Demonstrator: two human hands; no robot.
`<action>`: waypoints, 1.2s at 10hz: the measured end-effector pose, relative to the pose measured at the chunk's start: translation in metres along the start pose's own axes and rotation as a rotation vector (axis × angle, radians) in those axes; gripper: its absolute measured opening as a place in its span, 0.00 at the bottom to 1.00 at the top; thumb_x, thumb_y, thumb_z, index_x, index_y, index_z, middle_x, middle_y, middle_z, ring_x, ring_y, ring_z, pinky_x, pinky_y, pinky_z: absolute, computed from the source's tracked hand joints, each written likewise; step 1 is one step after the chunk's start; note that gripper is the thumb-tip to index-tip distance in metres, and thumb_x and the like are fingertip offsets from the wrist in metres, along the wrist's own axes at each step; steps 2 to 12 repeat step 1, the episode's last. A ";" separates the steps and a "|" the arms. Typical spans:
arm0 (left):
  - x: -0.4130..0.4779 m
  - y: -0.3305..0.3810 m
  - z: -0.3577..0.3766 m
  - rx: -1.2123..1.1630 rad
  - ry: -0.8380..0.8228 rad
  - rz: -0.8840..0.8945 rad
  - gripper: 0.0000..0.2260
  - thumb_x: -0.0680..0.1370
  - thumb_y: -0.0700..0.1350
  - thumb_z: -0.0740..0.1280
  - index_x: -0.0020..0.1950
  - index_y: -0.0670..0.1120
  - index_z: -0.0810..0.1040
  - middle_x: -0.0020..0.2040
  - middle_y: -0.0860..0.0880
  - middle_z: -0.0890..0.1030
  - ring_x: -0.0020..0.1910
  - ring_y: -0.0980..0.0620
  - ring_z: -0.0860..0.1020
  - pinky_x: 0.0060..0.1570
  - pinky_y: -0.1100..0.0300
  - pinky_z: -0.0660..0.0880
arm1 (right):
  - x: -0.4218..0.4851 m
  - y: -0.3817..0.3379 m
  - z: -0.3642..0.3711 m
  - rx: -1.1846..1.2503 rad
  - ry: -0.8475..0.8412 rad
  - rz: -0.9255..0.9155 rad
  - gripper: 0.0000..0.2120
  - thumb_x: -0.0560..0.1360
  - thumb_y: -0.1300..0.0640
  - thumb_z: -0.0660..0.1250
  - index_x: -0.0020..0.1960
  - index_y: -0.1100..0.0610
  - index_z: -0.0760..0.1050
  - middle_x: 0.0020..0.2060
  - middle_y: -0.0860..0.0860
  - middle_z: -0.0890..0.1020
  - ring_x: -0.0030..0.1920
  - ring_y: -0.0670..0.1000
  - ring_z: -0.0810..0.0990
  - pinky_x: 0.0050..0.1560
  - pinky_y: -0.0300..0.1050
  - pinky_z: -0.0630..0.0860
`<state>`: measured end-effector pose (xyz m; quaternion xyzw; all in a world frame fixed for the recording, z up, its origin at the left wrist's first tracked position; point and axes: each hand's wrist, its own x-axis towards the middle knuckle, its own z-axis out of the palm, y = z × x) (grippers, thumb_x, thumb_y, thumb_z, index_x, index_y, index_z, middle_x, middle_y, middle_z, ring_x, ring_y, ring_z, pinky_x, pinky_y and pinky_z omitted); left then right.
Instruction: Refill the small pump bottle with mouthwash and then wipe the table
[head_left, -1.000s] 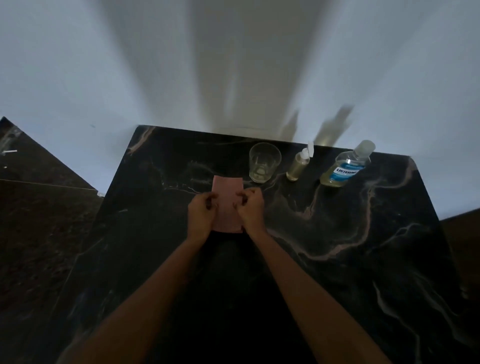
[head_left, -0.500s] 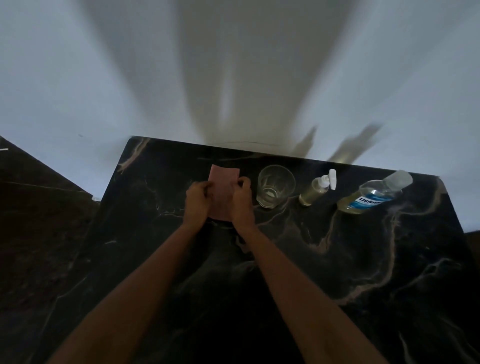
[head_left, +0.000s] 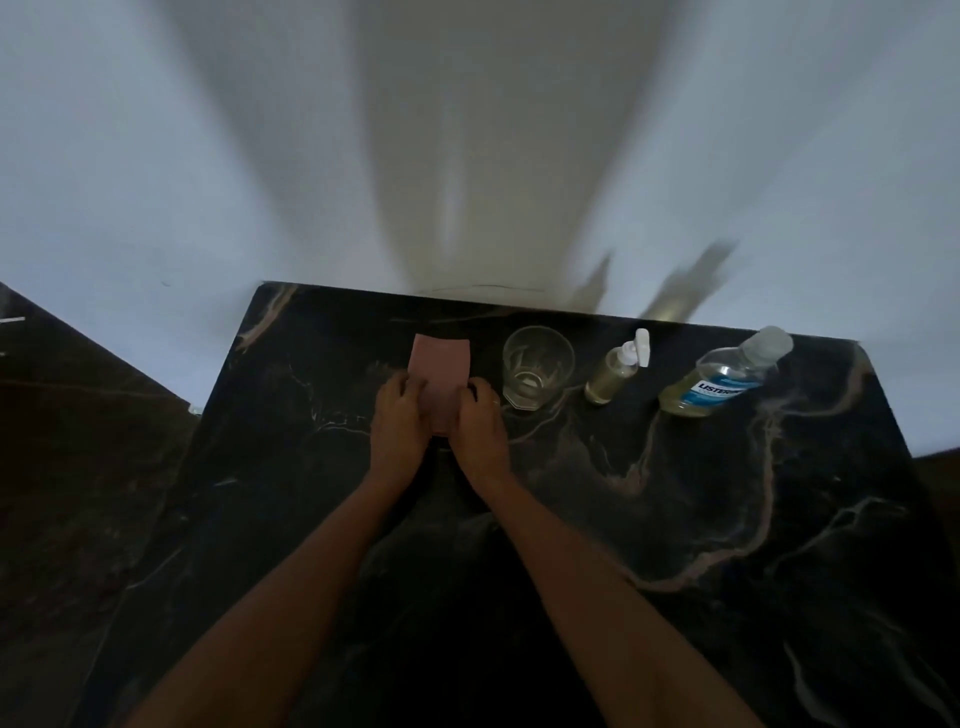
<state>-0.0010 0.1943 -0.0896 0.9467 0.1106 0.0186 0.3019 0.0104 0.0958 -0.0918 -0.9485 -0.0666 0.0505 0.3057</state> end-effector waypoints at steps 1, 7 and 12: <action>-0.017 0.008 0.000 -0.018 -0.013 0.022 0.18 0.75 0.34 0.60 0.65 0.38 0.69 0.67 0.37 0.67 0.67 0.41 0.65 0.64 0.51 0.66 | -0.016 0.004 -0.005 0.002 0.015 -0.014 0.11 0.73 0.66 0.61 0.56 0.66 0.71 0.56 0.62 0.73 0.55 0.59 0.73 0.54 0.49 0.73; -0.017 0.008 0.000 -0.018 -0.013 0.022 0.18 0.75 0.34 0.60 0.65 0.38 0.69 0.67 0.37 0.67 0.67 0.41 0.65 0.64 0.51 0.66 | -0.016 0.004 -0.005 0.002 0.015 -0.014 0.11 0.73 0.66 0.61 0.56 0.66 0.71 0.56 0.62 0.73 0.55 0.59 0.73 0.54 0.49 0.73; -0.017 0.008 0.000 -0.018 -0.013 0.022 0.18 0.75 0.34 0.60 0.65 0.38 0.69 0.67 0.37 0.67 0.67 0.41 0.65 0.64 0.51 0.66 | -0.016 0.004 -0.005 0.002 0.015 -0.014 0.11 0.73 0.66 0.61 0.56 0.66 0.71 0.56 0.62 0.73 0.55 0.59 0.73 0.54 0.49 0.73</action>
